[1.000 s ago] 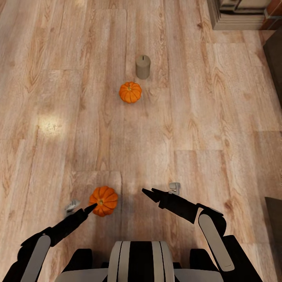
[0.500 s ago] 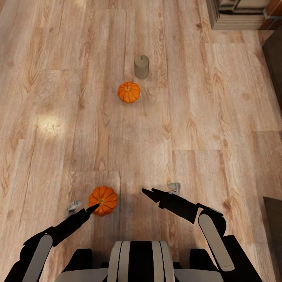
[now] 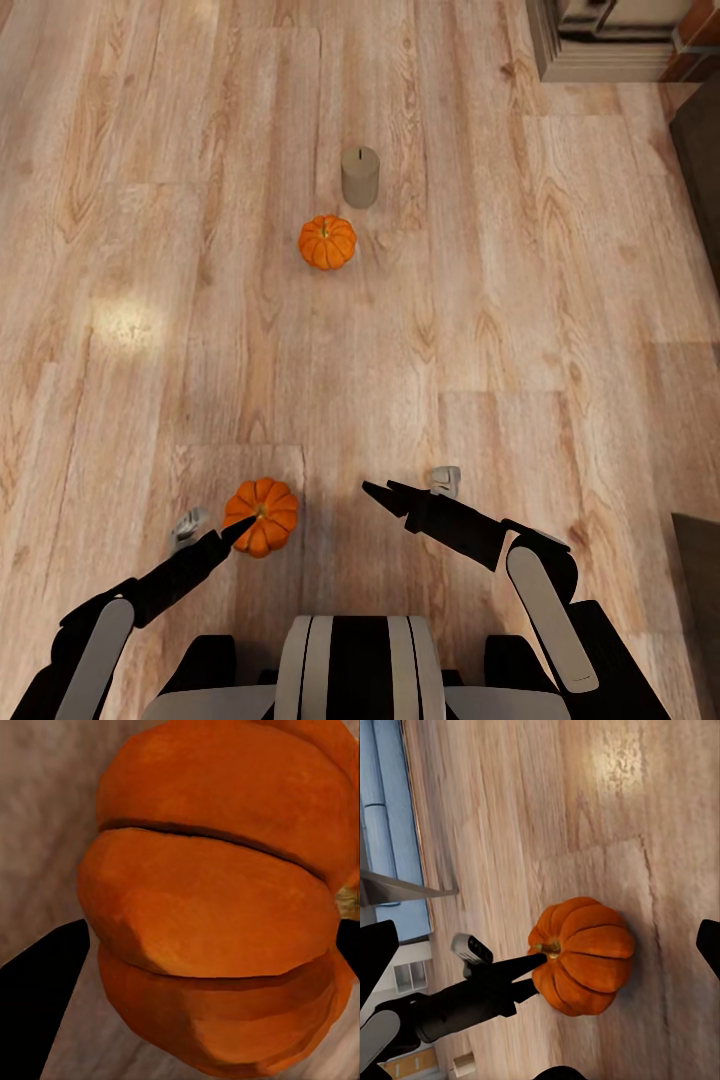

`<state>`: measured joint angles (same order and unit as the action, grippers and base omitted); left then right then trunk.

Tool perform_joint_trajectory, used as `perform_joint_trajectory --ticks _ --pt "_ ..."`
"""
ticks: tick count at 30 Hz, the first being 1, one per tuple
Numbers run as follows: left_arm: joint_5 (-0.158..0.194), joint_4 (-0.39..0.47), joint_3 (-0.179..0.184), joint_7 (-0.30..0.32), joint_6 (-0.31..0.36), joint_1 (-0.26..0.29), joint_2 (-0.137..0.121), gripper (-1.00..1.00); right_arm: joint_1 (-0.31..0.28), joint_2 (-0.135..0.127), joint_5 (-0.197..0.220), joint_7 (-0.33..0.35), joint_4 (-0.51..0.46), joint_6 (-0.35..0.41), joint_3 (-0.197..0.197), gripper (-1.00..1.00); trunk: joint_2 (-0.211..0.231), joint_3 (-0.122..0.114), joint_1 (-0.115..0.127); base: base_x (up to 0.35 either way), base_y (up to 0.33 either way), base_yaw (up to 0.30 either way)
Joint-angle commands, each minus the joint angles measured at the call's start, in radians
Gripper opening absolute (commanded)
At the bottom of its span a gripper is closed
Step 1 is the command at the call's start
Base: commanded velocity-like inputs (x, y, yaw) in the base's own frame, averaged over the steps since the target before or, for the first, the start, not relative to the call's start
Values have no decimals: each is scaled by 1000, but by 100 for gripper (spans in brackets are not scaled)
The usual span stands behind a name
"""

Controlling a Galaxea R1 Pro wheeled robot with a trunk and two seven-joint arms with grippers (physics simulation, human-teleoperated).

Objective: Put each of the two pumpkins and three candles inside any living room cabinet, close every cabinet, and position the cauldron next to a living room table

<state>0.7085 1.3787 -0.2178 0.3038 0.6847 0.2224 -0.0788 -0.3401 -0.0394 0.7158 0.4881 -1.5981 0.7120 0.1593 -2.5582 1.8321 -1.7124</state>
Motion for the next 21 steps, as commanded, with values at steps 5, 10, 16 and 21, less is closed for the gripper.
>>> perform_joint_trajectory --ticks 5,10,16,21 --pt "-35 -1 -3 -11 -11 0 1 -100 -1 0 4 0 0 4 0 100 0 0 0 7 0 0" --pt "-35 -1 -3 -11 -11 0 0 -100 0 0 4 0 0 4 0 100 0 0 0 0 0 0" --pt "-35 -1 -3 -11 -11 0 -1 -100 0 0 4 0 0 4 0 100 0 0 0 0 0 0" --pt "-35 -1 -3 -10 -11 0 -1 -100 0 0 4 0 0 4 2 100 1 -11 1 0 0 0"
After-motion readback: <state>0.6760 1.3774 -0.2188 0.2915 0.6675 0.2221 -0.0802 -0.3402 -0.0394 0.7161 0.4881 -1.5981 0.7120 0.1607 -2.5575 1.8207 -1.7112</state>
